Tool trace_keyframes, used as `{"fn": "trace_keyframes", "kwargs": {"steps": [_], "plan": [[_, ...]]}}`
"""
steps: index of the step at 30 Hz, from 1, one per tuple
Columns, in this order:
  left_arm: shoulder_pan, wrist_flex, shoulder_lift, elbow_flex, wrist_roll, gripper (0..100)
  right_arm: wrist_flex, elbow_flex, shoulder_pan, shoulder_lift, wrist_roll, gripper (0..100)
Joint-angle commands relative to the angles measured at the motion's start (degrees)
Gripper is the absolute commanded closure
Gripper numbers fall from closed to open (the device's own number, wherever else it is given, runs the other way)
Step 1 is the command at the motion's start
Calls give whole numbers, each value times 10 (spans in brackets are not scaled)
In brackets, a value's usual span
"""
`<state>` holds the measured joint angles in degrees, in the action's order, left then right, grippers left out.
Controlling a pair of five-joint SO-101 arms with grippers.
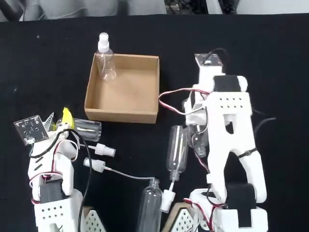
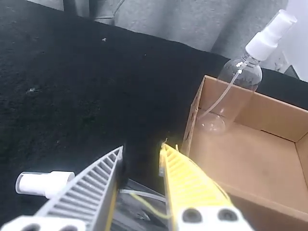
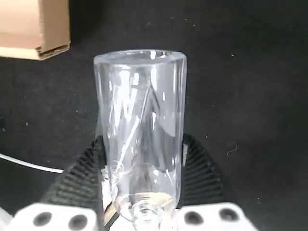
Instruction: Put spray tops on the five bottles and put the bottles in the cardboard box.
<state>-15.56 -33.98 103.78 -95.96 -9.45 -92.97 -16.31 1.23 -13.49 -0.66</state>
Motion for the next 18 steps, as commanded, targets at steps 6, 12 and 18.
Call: {"fn": "trace_keyframes", "kwargs": {"steps": [6,12,18], "plan": [[-6,12,4,-15,6,884,23,34,-55,-31,40,988],[-6,12,4,-15,6,884,47,34,-76,-28,107,988],[-6,12,4,-15,6,884,47,34,-80,-27,171,988]]}}
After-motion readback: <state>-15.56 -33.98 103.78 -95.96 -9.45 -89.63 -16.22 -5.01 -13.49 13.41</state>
